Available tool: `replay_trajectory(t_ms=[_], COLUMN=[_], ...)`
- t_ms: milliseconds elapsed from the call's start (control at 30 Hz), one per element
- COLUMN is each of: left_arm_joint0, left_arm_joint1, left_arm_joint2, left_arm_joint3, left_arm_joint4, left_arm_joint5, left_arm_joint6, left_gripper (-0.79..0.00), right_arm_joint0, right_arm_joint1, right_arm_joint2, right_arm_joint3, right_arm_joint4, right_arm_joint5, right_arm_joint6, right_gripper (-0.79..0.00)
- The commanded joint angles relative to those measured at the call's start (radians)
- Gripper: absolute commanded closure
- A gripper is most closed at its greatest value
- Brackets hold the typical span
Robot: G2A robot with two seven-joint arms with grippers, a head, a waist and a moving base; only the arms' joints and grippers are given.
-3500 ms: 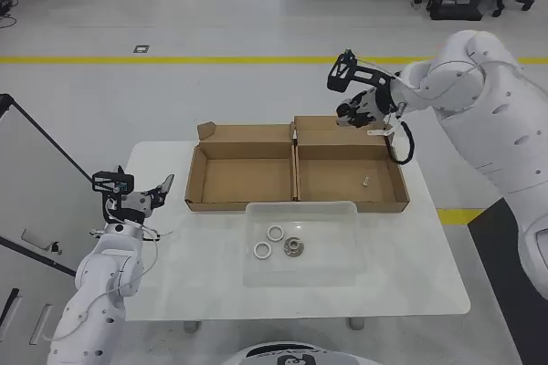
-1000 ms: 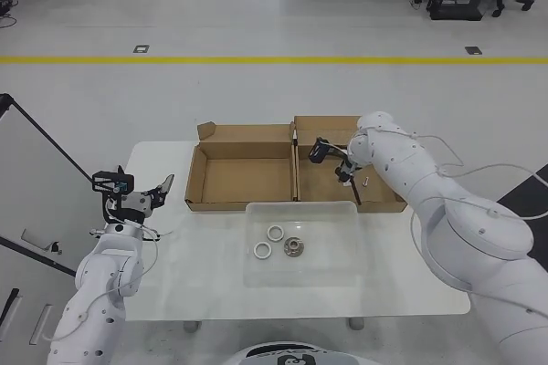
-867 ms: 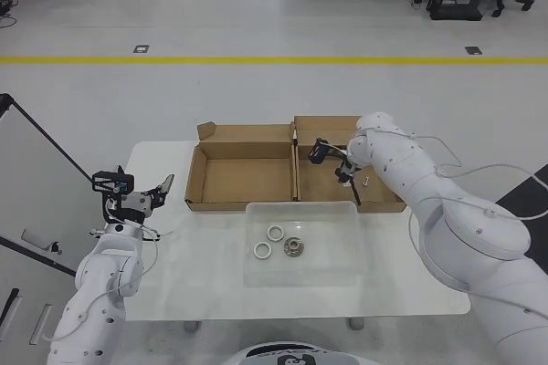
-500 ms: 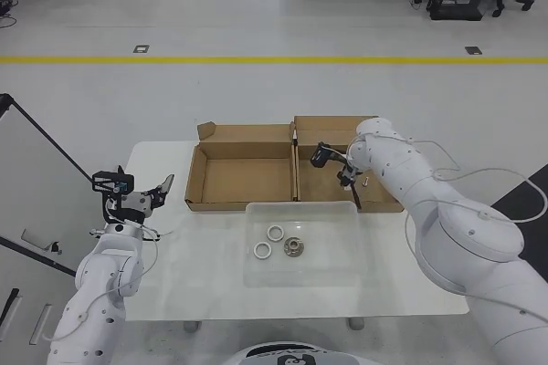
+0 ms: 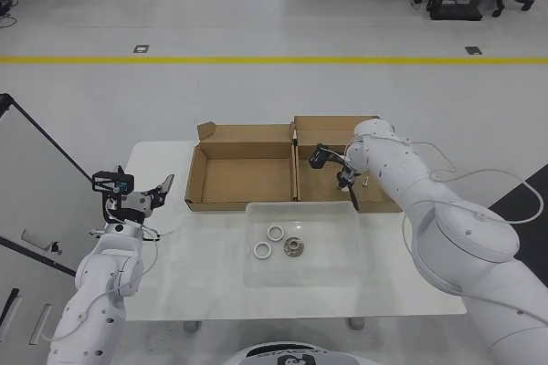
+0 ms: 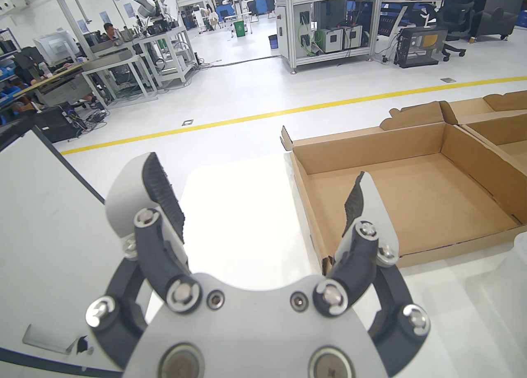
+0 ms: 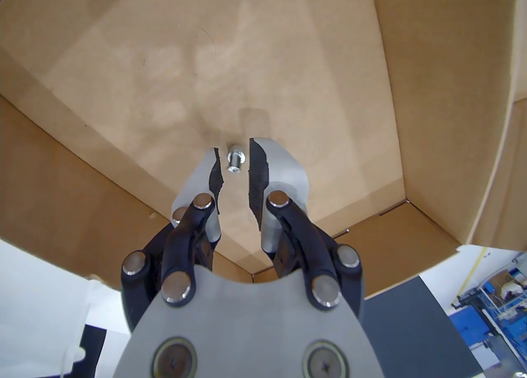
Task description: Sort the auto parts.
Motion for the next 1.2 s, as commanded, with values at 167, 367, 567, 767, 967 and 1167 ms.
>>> replay_trajectory(t_ms=[167, 367, 567, 767, 967, 1167], left_arm_joint0=[0.0, 0.0, 0.0, 0.0, 0.0, 0.0], left_arm_joint1=[0.0, 0.0, 0.0, 0.0, 0.0, 0.0], left_arm_joint2=[0.0, 0.0, 0.0, 0.0, 0.0, 0.0], left_arm_joint3=[0.0, 0.0, 0.0, 0.0, 0.0, 0.0], left_arm_joint4=[0.0, 0.0, 0.0, 0.0, 0.0, 0.0], left_arm_joint5=[0.0, 0.0, 0.0, 0.0, 0.0, 0.0], left_arm_joint6=[0.0, 0.0, 0.0, 0.0, 0.0, 0.0], left_gripper=[-0.785, -0.785, -0.785, -0.785, -0.785, -0.785], right_arm_joint0=[0.003, 0.016, 0.036, 0.054, 0.072, 0.076], right_arm_joint1=[-0.001, 0.001, 0.008, 0.027, 0.06, 0.105], right_arm_joint2=[0.009, 0.026, 0.055, 0.086, 0.127, 0.176], right_arm_joint3=[0.012, 0.014, 0.017, 0.015, -0.011, -0.062], right_arm_joint4=[-0.015, -0.015, 0.011, 0.029, 0.06, 0.104], right_arm_joint5=[-0.003, -0.019, -0.04, -0.076, -0.148, -0.229], right_arm_joint6=[-0.039, -0.1, -0.146, -0.231, -0.332, -0.387], right_gripper=[-0.265, -0.391, -0.785, -0.785, -0.785, -0.785])
